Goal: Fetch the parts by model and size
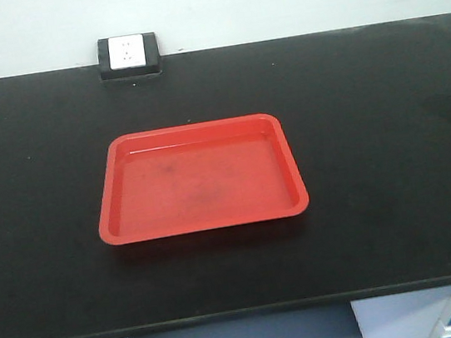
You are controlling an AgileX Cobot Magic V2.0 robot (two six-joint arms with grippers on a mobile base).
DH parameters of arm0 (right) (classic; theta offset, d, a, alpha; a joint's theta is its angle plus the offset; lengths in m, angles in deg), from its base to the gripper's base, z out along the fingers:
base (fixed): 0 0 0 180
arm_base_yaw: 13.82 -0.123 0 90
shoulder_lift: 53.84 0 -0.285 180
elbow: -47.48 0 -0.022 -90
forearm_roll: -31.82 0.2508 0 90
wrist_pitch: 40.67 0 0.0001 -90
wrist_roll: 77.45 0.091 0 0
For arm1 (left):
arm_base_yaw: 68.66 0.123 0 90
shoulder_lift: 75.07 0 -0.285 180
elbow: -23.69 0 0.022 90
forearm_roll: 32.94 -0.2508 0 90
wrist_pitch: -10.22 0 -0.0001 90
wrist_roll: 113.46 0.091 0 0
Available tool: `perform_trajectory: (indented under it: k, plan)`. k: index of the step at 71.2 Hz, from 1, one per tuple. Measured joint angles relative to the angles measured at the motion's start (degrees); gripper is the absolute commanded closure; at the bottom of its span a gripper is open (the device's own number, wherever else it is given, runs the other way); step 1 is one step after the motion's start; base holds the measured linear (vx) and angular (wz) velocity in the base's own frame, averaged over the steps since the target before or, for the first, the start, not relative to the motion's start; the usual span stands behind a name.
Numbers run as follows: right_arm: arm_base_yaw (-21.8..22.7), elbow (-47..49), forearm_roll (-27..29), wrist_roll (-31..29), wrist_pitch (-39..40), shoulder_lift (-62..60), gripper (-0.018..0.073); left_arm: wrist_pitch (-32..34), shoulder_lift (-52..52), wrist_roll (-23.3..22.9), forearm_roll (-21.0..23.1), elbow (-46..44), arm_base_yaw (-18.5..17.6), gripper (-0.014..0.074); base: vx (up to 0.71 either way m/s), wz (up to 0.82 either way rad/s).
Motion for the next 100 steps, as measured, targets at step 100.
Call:
perform_trajectory:
  k: [100]
  plan:
    - [0.0,0.0,0.0,0.0,0.0,0.0,0.0564,0.0,0.0,0.0,0.0,0.0,0.0,0.0603,0.06,0.02]
